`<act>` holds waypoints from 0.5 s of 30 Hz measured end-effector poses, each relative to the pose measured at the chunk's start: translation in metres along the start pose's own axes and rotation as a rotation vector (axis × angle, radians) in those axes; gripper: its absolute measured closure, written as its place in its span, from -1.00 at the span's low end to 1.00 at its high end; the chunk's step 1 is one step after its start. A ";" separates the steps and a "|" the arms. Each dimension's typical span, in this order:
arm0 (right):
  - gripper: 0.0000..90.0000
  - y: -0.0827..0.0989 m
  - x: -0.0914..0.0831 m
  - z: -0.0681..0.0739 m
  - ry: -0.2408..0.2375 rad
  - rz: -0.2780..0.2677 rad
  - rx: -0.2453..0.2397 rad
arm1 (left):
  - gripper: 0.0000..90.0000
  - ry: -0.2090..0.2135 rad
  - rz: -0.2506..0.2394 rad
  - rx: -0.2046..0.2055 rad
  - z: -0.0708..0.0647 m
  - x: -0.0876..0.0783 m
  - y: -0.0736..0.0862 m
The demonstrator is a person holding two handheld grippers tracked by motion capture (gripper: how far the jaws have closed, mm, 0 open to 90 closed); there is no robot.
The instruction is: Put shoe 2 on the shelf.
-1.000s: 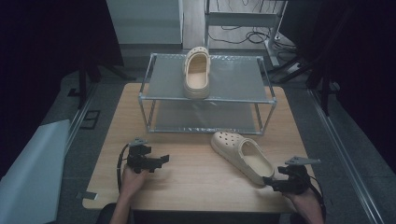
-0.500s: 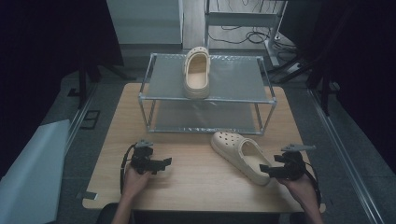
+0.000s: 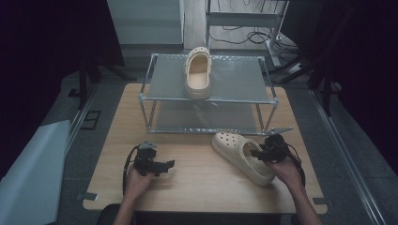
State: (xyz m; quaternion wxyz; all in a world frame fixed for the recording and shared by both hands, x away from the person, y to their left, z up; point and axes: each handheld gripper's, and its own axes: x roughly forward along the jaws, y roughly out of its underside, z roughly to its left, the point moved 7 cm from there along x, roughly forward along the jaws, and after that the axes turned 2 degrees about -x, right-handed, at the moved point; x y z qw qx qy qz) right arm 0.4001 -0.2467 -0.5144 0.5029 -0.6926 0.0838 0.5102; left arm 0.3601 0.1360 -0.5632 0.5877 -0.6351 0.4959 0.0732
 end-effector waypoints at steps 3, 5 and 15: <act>0.46 -0.007 0.006 0.001 0.022 0.043 -0.049 | -0.96 0.002 0.001 0.006 0.000 0.001 0.000; 0.60 -0.010 0.009 -0.001 0.047 0.076 -0.074 | -0.96 0.004 0.001 0.004 -0.001 0.001 0.000; 0.65 -0.010 0.007 -0.010 -0.027 0.091 0.089 | -0.96 0.010 -0.006 0.002 0.000 0.000 -0.001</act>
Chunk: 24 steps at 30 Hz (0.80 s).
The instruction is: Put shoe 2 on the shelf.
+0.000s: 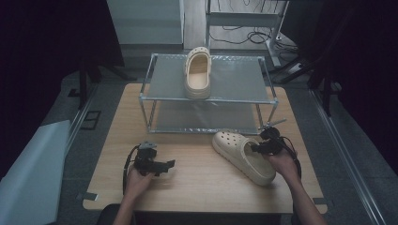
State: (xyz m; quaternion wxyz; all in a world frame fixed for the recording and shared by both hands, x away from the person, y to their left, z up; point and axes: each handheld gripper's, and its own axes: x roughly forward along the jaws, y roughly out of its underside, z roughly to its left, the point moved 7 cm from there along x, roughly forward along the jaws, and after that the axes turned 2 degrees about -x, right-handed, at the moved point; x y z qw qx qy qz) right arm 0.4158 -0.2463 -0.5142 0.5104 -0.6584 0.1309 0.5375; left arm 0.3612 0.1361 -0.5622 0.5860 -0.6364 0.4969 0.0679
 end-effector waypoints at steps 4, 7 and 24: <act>0.66 0.004 -0.003 -0.006 -0.081 -0.019 0.103 | -0.95 0.009 -0.005 -0.007 0.001 0.000 -0.002; 0.66 0.009 -0.006 -0.010 -0.160 -0.036 0.188 | -0.95 0.010 -0.005 -0.009 0.001 0.000 -0.002; 0.66 0.025 -0.040 -0.006 -0.474 -0.176 0.475 | -0.97 0.012 -0.016 0.003 -0.001 0.000 -0.003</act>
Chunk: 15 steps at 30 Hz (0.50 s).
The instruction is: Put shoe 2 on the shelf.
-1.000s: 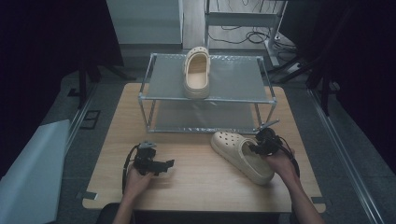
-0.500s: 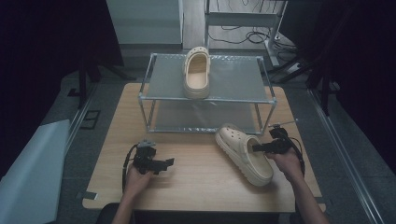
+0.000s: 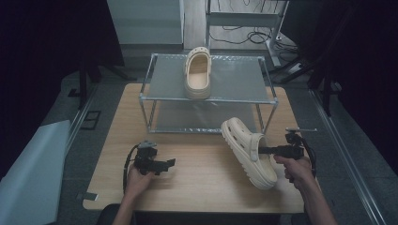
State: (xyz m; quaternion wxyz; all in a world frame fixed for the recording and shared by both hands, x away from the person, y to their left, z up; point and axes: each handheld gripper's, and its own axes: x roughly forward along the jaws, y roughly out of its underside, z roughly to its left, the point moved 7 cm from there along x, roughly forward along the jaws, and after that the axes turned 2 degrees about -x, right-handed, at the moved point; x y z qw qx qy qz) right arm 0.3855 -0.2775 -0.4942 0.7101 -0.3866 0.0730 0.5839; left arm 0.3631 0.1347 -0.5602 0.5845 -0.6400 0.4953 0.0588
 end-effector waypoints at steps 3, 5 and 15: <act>0.66 0.001 -0.005 0.007 -0.024 -0.012 0.010 | -0.99 -0.002 0.004 0.007 -0.001 0.000 0.000; 0.66 0.001 -0.009 0.011 -0.031 -0.017 0.011 | -0.99 0.000 0.002 0.007 -0.001 0.000 0.000; 0.66 -0.008 -0.026 0.038 -0.109 -0.076 0.059 | -0.99 0.001 0.007 0.015 -0.002 0.001 0.000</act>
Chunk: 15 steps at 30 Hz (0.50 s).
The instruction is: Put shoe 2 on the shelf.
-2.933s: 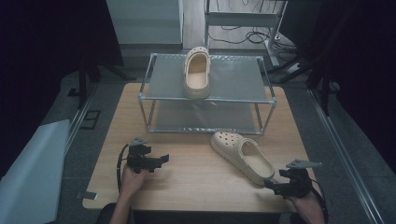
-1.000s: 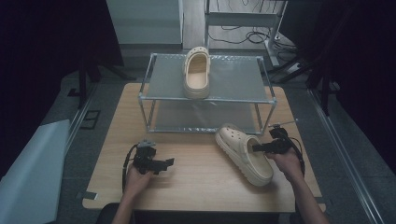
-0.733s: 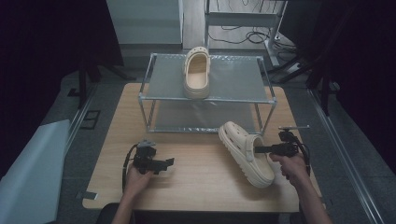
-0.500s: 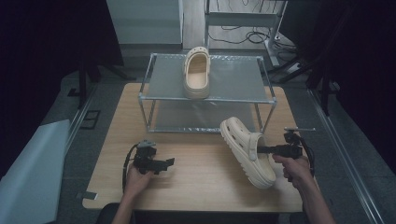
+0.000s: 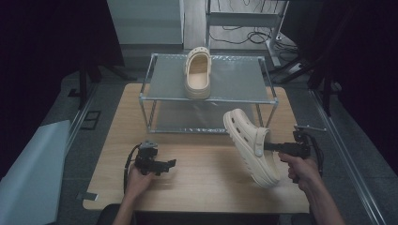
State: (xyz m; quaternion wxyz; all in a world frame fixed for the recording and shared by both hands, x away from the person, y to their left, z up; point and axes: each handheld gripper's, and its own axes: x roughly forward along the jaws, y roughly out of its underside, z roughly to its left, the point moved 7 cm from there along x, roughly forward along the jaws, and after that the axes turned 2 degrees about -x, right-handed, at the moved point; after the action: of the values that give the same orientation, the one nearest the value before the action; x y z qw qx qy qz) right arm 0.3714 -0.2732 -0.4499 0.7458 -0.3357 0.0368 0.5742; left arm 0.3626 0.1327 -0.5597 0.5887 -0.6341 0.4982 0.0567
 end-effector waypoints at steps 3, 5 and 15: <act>0.66 -0.004 -0.002 0.010 -0.025 -0.011 0.011 | -0.99 -0.002 0.000 0.001 0.000 0.001 0.000; 0.66 -0.007 -0.003 0.017 -0.038 -0.017 0.014 | -0.99 0.000 0.000 0.003 0.000 0.001 0.000; 0.66 -0.028 -0.006 0.049 -0.081 -0.061 0.030 | -0.99 0.006 -0.001 0.004 -0.001 0.001 0.000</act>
State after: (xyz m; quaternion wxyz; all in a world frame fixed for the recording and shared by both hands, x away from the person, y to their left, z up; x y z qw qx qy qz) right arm 0.3777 -0.2547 -0.3972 0.7688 -0.3021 0.0049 0.5636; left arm 0.3628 0.1318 -0.5596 0.5883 -0.6335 0.4997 0.0535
